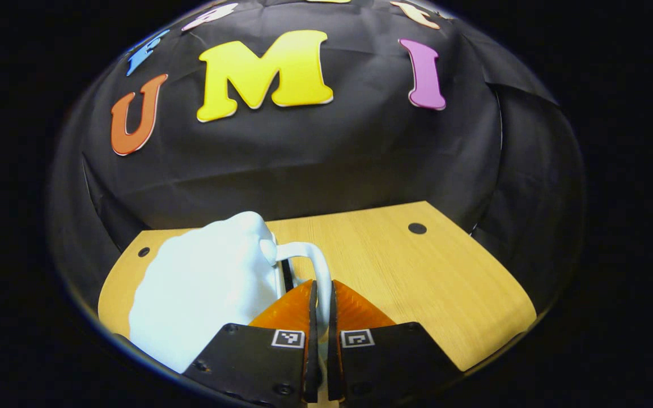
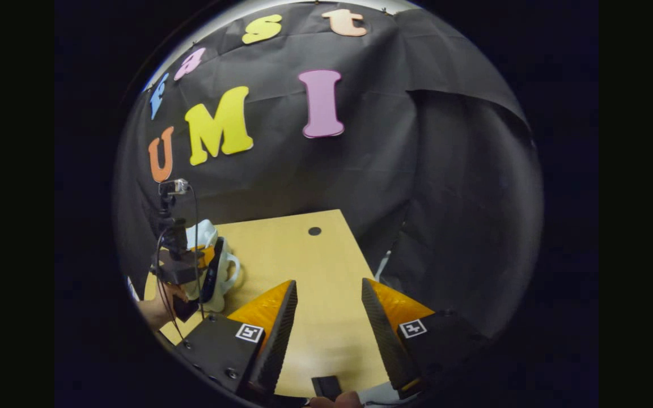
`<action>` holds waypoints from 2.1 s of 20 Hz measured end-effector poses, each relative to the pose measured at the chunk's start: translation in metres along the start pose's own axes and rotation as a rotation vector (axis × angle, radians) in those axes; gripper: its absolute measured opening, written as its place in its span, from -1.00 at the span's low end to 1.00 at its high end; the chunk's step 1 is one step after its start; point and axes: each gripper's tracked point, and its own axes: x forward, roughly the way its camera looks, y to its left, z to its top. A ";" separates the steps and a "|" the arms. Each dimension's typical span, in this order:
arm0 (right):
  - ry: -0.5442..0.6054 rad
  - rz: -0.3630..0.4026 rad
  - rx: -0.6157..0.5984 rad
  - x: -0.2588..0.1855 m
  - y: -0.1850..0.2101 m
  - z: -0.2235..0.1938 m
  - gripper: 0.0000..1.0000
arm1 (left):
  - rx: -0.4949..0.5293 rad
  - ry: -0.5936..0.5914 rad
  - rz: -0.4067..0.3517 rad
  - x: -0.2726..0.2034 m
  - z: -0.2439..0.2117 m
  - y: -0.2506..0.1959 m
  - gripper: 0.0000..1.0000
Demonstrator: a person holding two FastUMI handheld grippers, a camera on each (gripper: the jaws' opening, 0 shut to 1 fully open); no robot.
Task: First open the suitcase, pack the skin care products into it, and then close the suitcase.
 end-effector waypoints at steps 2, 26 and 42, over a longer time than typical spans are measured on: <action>0.016 -0.017 0.002 -0.001 -0.008 -0.005 0.38 | -0.013 0.031 0.003 0.010 -0.015 -0.004 -0.81; -0.212 0.196 -0.113 0.016 0.114 0.067 0.37 | -0.120 -0.360 0.010 -0.145 0.102 0.011 0.93; -0.308 0.333 -0.146 -0.001 0.205 0.088 0.37 | -0.089 -0.515 0.083 -0.220 0.134 0.081 0.92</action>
